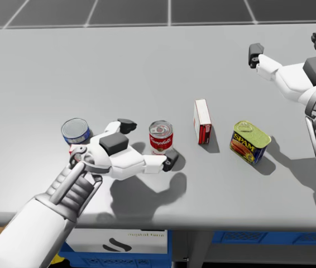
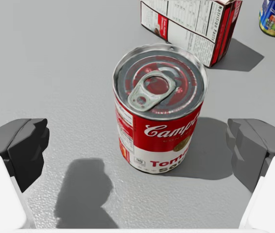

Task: Lift the red soup can off the table.

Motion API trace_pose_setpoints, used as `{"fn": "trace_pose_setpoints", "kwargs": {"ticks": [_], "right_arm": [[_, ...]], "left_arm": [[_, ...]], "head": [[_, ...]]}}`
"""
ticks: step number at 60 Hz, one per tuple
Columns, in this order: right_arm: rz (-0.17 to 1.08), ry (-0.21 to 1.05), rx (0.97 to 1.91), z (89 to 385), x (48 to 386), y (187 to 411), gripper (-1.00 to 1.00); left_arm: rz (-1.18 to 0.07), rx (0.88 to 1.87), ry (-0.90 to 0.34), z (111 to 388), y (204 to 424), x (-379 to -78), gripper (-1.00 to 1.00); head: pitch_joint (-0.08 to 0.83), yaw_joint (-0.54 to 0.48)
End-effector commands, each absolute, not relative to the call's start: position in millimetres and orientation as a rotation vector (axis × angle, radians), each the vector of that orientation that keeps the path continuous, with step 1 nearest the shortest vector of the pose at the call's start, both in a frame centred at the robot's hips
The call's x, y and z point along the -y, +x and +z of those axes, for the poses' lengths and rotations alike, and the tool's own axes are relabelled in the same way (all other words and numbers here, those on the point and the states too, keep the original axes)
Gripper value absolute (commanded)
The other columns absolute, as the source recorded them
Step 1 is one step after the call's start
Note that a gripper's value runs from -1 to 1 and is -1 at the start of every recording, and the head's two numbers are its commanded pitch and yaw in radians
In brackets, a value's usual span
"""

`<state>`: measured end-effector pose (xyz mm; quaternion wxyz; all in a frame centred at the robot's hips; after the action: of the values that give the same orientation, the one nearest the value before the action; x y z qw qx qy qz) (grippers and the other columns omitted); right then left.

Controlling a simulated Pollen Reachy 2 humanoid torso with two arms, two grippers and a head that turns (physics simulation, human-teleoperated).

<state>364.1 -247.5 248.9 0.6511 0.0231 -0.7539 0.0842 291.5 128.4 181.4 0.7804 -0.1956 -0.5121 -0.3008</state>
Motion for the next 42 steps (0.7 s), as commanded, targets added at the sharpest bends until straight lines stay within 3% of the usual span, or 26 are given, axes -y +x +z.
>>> {"fn": "trace_pose_setpoints", "kwargs": {"ticks": [1, 15, 19, 20, 21, 23, 24, 26, 42], "right_arm": [[0.191, 0.054, 1.714, 249.7, 247.6, 363.3, -1.0], [0.189, 0.057, 1.716, 250.5, 248.0, 362.3, -1.0], [0.189, 0.058, 1.716, 250.6, 247.9, 362.3, -1.0], [0.189, 0.058, 1.715, 250.6, 247.9, 362.3, -1.0], [0.189, 0.058, 1.716, 250.6, 247.8, 362.2, -1.0], [0.189, 0.058, 1.716, 250.7, 247.9, 362.2, -1.0], [0.189, 0.058, 1.716, 250.8, 248.0, 362.2, -1.0], [0.188, 0.059, 1.716, 250.9, 247.9, 361.9, -1.0], [0.188, 0.058, 1.715, 251.2, 247.8, 362.1, -1.0]], "left_arm": [[-0.636, 1.092, -0.444, 176.2, 304.0, -103.8, -1.0], [-0.652, 1.079, -0.452, 172.1, 308.1, -87.1, -1.0], [-0.662, 1.08, -0.454, 170.3, 307.3, -82.7, -0.92], [-0.663, 1.081, -0.454, 170.0, 307.1, -82.3, -0.8], [-0.664, 1.082, -0.454, 169.5, 306.4, -81.5, -0.15], [-0.666, 1.081, -0.457, 169.0, 305.7, -80.8, 0.41], [-0.67, 1.08, -0.459, 168.6, 305.0, -80.4, 0.91], [-0.674, 1.082, -0.456, 168.3, 304.3, -80.4, 1.0], [-0.677, 1.091, -0.461, 168.4, 302.4, -82.3, 1.0]], "head": [[0.691, 0.04], [0.692, 0.04], [0.69, 0.04], [0.69, 0.04], [0.689, 0.04], [0.688, 0.04], [0.687, 0.04], [0.686, 0.04], [0.616, 0.06]]}}
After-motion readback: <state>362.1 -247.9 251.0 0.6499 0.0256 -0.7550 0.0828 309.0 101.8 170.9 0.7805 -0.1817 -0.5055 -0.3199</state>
